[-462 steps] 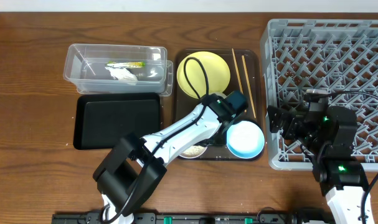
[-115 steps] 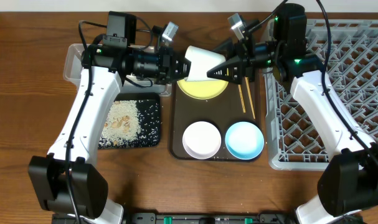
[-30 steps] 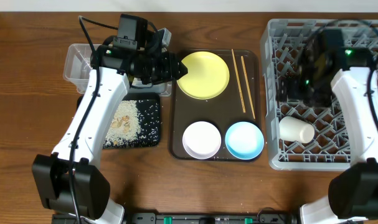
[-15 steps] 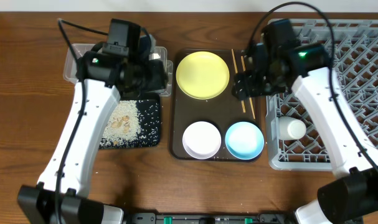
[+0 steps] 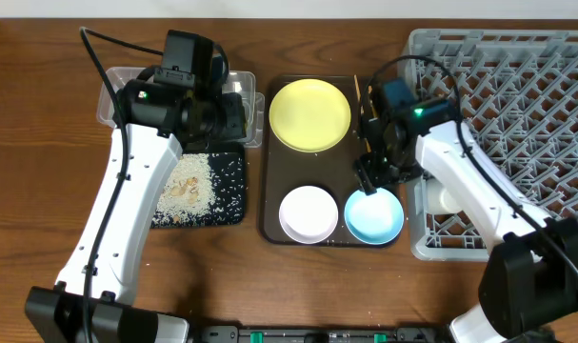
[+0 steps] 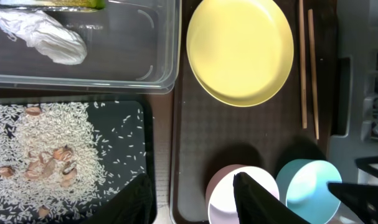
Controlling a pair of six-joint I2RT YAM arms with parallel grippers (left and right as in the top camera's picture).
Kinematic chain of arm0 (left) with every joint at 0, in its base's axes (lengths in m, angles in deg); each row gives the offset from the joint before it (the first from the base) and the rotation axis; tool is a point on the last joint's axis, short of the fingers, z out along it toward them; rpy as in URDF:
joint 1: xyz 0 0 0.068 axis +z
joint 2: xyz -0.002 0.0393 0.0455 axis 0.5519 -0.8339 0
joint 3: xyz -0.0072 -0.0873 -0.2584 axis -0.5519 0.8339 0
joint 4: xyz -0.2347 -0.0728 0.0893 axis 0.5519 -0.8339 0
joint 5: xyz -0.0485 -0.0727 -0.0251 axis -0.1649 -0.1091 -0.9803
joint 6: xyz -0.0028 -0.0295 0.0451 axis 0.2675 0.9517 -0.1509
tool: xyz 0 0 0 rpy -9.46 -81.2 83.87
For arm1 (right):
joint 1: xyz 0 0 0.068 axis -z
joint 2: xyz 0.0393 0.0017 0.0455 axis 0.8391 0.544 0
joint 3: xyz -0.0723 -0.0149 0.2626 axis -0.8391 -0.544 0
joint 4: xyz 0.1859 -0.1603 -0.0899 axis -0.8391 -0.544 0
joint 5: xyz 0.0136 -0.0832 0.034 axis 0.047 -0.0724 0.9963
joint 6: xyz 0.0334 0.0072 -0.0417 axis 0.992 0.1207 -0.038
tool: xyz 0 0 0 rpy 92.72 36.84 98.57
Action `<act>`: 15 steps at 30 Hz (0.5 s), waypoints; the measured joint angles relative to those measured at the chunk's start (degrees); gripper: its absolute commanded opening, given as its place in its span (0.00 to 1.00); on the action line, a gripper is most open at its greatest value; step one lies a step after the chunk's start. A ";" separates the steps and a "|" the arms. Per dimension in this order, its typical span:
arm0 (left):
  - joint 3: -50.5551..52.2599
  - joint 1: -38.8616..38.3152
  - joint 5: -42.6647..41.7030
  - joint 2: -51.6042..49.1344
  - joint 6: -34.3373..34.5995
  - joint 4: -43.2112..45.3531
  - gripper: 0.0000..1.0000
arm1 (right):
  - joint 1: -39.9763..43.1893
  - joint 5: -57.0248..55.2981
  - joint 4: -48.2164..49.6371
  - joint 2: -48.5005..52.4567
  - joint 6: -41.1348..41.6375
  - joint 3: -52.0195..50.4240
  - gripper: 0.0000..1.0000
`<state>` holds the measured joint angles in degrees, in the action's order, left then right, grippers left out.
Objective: Sort waste into correct bins and load items into the dishwasher rack
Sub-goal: 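Reach the right gripper to the blue bowl and grasp its rim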
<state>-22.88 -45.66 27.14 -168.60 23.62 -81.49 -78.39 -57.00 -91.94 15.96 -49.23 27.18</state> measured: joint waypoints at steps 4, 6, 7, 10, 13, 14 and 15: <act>0.00 0.00 0.02 0.00 -0.17 0.20 0.51 | 0.00 -0.83 5.75 0.02 -1.57 -4.26 0.59; 0.00 0.00 0.02 0.00 -0.17 0.22 0.53 | 0.00 -1.46 8.37 0.02 -1.92 -6.91 0.59; 0.00 0.00 0.02 0.00 -0.17 0.26 0.53 | 0.00 -1.86 9.86 0.02 -2.12 -8.48 0.58; 0.00 0.00 0.00 0.00 -0.20 0.26 0.54 | 0.00 -2.64 12.68 0.02 -2.62 -11.61 0.54; 0.00 0.00 0.02 0.00 -0.17 0.28 0.54 | 0.00 -2.95 15.32 0.04 -3.13 -13.84 0.36; 0.00 0.00 0.00 0.00 -0.17 0.28 0.54 | 0.00 -3.19 16.15 0.04 -3.15 -14.47 0.26; 0.00 0.00 0.00 0.00 -0.20 0.28 0.54 | 0.00 -3.28 16.50 0.04 -3.19 -14.91 0.18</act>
<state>-22.88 -45.66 27.14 -168.60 23.43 -81.20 -78.39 -60.28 -75.43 16.01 -52.42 12.28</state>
